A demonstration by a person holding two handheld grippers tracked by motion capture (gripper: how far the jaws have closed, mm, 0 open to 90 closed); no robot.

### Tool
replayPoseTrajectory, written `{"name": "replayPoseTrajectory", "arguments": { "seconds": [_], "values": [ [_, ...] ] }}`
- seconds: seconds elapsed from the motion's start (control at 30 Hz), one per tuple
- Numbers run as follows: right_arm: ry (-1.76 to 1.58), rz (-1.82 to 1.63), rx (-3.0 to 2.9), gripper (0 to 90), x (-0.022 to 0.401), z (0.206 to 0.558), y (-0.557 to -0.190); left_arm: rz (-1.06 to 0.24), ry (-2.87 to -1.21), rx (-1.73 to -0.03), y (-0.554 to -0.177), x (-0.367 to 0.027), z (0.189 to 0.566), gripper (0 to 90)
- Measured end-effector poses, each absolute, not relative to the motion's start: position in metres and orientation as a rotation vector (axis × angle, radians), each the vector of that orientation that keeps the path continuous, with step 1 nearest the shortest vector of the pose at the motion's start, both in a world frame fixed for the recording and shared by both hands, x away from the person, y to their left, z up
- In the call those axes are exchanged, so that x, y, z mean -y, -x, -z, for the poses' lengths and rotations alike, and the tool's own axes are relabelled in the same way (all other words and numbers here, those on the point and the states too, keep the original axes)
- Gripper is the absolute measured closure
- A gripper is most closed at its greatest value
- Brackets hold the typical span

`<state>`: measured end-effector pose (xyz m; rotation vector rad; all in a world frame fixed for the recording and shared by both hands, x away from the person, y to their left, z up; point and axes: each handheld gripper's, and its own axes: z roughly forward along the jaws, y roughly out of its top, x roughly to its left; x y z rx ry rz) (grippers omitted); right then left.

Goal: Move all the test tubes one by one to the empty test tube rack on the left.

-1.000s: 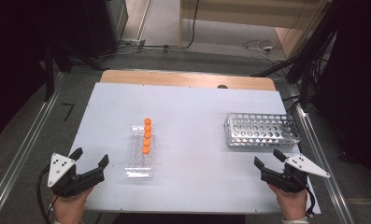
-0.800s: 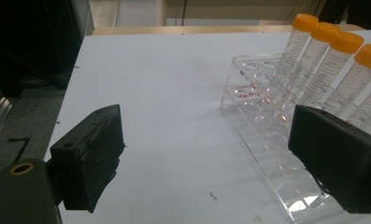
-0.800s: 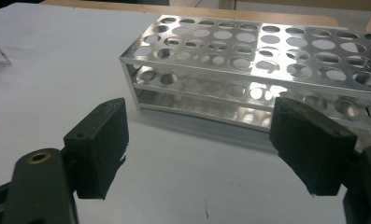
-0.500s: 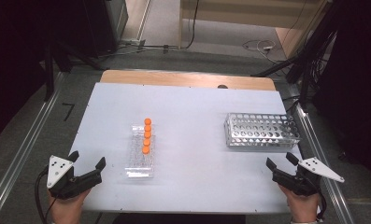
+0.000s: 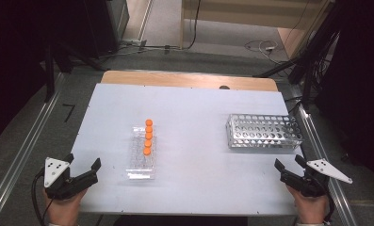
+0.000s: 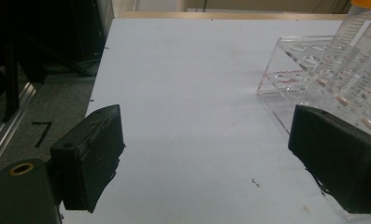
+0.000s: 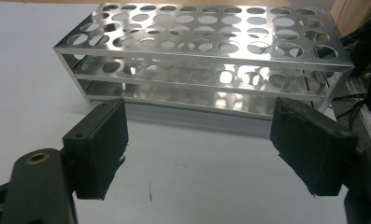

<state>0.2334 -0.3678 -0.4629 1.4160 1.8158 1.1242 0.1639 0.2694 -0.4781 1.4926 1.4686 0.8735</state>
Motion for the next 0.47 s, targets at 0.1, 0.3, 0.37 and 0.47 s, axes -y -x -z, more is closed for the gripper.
{"name": "replayPoseTrajectory", "arguments": {
  "seconds": [0.1, 0.3, 0.37, 0.47],
  "values": [
    [-1.428, -1.116, -1.811, 17.5, 0.371, 0.464, -0.234, -0.876, -1.495, -1.475, -0.165, -0.271, 0.48, 10.7],
    [-1.456, -1.094, -1.803, 16.9, 0.378, 0.469, -0.236, -0.864, -1.507, -1.488, -0.168, -0.272, 0.484, 10.7],
    [-1.475, -1.084, -1.803, 16.5, 0.381, 0.471, -0.238, -0.856, -1.518, -1.499, -0.17, -0.271, 0.488, 10.7],
    [-1.492, -1.067, -1.798, 15.3, 0.384, 0.476, -0.24, -0.824, -1.531, -1.523, -0.175, -0.272, 0.494, 10.7]
  ]
}}
